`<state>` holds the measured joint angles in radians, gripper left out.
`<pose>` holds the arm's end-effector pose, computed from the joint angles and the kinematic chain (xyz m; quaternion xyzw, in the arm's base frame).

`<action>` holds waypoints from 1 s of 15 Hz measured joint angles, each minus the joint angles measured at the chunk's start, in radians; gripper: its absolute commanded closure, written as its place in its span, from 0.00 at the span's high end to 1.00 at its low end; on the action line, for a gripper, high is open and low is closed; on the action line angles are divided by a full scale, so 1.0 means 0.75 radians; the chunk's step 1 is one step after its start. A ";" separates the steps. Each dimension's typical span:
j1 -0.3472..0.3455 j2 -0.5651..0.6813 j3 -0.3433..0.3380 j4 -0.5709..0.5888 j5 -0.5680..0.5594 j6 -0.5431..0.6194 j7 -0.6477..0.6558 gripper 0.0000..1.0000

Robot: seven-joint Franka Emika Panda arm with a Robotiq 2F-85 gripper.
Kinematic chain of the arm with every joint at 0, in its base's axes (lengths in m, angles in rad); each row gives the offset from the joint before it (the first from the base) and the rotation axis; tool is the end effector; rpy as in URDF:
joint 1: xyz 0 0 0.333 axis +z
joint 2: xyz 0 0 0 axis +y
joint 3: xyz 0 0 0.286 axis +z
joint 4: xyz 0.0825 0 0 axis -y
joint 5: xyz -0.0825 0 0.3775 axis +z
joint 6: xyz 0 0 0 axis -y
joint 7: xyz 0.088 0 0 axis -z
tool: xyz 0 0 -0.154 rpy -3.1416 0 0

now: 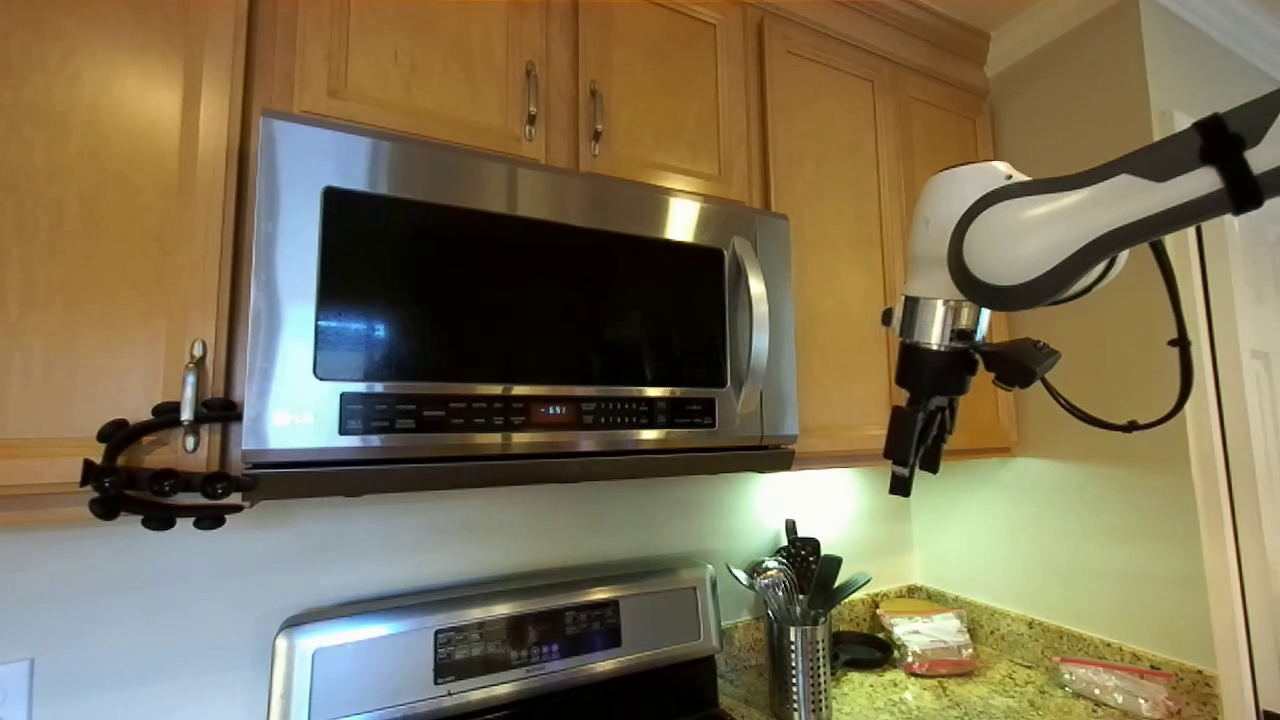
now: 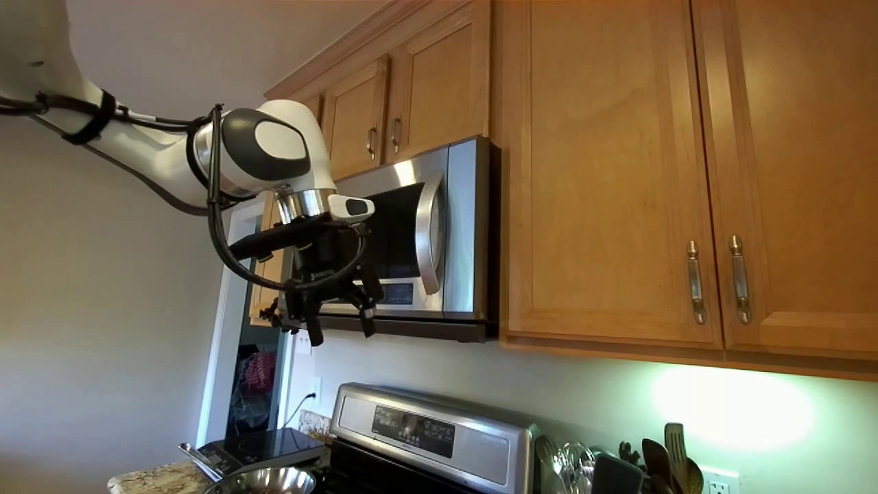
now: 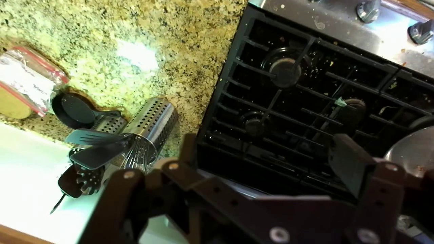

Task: Open the microwave door

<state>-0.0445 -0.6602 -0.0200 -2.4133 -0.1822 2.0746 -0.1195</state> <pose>0.4065 -0.0434 0.5051 0.9822 0.0587 0.1517 0.0936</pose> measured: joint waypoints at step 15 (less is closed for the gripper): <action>-0.026 0.130 -0.107 0.136 0.034 0.388 -0.046 1.00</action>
<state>-0.0638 -0.5627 -0.1006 -2.3113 -0.1567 2.3654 -0.1538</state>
